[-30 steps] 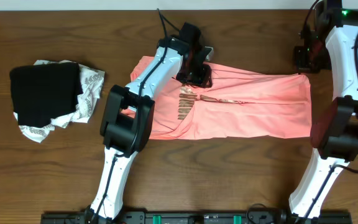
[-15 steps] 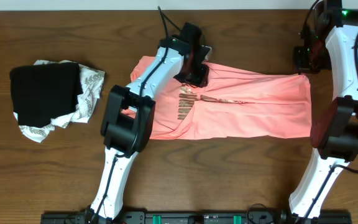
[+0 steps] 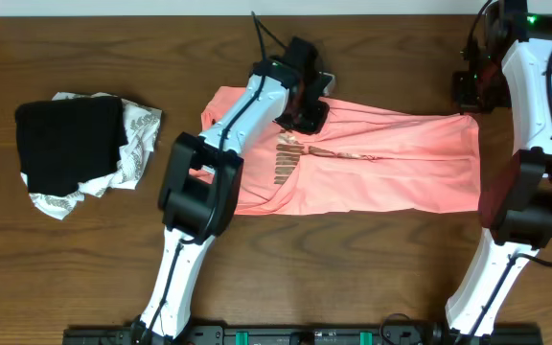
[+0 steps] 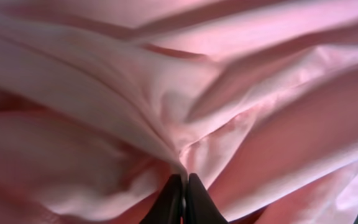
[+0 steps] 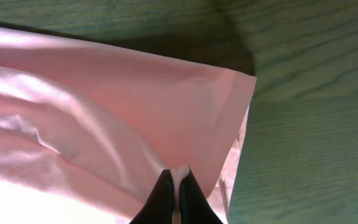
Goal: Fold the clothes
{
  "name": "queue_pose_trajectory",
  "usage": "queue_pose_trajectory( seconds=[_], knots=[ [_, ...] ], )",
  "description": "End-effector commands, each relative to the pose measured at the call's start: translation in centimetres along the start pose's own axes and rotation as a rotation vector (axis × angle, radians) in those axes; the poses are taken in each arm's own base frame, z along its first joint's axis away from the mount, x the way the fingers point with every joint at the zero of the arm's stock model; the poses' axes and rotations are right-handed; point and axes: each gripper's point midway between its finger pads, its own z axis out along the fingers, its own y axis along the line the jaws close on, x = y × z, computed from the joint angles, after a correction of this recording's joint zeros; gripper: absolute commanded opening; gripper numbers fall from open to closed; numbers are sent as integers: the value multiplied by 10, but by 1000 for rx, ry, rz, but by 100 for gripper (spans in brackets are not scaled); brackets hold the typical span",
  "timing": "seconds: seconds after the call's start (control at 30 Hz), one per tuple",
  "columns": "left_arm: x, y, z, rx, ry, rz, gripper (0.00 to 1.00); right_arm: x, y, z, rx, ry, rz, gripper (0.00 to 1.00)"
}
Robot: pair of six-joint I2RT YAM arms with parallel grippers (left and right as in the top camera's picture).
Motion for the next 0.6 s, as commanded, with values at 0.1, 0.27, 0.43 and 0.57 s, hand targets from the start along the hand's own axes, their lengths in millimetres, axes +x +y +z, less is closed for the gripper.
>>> queue_pose_trajectory(
  seconds=[0.1,0.27,0.43,0.57],
  knots=[
    [-24,-2,-42,3,-98,15,6,-5,-4,-15,16,-46,18,1],
    [-41,-2,-71,-3,-180,28,6,-12,-5,-15,23,-76,21,1],
    [-72,-1,-107,-12,-333,70,6,-32,-22,-19,90,-163,92,1],
    [-89,1,-125,-19,-416,89,6,-52,-32,-22,92,-245,117,1]
  ],
)
